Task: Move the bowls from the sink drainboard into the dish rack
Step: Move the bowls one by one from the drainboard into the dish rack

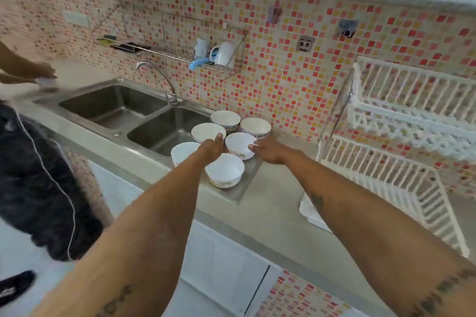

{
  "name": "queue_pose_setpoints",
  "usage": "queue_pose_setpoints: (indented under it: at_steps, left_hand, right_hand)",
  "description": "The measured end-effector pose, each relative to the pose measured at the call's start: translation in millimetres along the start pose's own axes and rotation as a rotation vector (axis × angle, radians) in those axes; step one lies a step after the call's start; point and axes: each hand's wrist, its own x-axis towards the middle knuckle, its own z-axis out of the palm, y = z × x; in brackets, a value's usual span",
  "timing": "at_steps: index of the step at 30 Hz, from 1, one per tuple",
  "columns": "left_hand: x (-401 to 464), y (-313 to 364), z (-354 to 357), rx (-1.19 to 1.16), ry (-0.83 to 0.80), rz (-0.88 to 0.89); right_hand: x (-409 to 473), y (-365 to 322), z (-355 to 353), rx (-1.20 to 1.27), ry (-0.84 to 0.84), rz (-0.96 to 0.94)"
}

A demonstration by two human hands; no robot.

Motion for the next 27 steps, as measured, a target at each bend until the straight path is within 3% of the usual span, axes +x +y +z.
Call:
queue_pose_setpoints:
  at_steps: [6, 11, 14, 18, 27]
  left_hand:
    - [43.5, -60.4, 17.3, -0.15, 0.065, -0.218]
    - [73.4, -87.0, 44.5, -0.4, 0.163, -0.336]
    - [81.2, -78.4, 59.5, -0.639, 0.304, -0.386]
    - [91.8, -77.8, 72.6, -0.844, 0.324, -0.436]
    - [105.4, -81.7, 92.9, -0.768, 0.4, -0.418]
  right_hand:
    - [71.7, -1.7, 32.1, 0.114, -0.071, 0.125]
    - [151.5, 60.6, 87.6, 0.371, -0.082, 0.166]
    - [140.5, 31.4, 83.6, 0.504, -0.013, 0.184]
    - [149.1, 23.8, 87.9, 0.52, -0.057, 0.205]
    - [160.8, 23.7, 107.2, 0.759, 0.051, 0.318]
